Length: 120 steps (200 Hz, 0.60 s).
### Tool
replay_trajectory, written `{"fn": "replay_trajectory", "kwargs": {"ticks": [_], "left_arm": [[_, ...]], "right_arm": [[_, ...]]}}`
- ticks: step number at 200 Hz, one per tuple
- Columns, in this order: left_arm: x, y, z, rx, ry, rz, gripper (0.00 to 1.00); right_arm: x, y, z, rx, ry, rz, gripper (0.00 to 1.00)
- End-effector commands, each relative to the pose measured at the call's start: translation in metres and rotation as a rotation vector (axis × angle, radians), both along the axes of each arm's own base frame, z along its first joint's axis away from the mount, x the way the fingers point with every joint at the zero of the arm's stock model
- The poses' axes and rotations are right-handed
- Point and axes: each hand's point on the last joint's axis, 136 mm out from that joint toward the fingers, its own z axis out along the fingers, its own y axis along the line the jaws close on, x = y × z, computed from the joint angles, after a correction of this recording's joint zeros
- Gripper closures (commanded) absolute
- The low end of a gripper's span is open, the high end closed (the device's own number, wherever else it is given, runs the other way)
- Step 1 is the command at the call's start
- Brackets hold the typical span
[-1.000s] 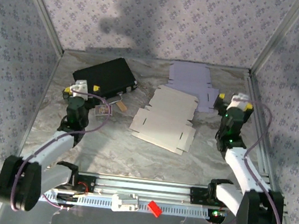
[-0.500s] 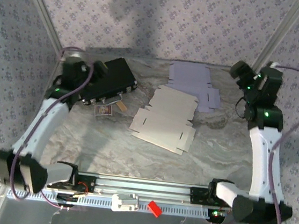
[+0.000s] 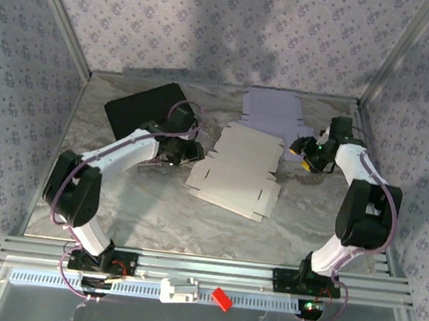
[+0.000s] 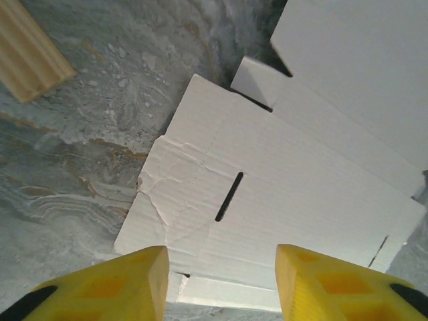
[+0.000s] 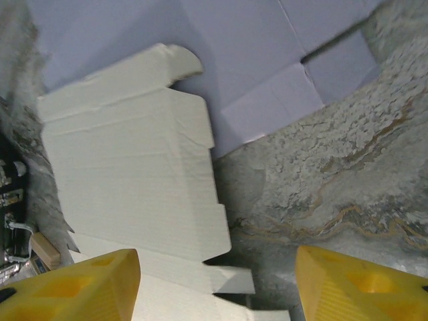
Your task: Fold the paper box
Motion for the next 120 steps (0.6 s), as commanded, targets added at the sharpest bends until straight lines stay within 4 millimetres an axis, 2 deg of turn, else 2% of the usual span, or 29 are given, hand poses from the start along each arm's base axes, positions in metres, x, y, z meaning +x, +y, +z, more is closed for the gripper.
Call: {"fn": "replay_trajectory", "kwargs": {"ticks": [1,19,66,120], "left_arm": [[0.013,-0.016,0.002,-0.074,0.017,-0.032,0.61],[0.016,-0.02,-0.007,-0.062,0.035,-0.049,0.68],[0.013,-0.015,-0.037,-0.026,0.086,-0.04,0.7],[0.008,-0.015,-0.062,-0.013,0.133,-0.044,0.72]], "right_arm": [[0.017,0.016,0.0,0.096,-0.078,0.069,0.37],[0.019,0.024,-0.013,0.108,-0.056,0.093,0.38],[0.013,0.037,-0.047,0.141,0.002,0.118,0.41],[0.004,0.051,-0.066,0.198,0.03,0.162,0.45]]}}
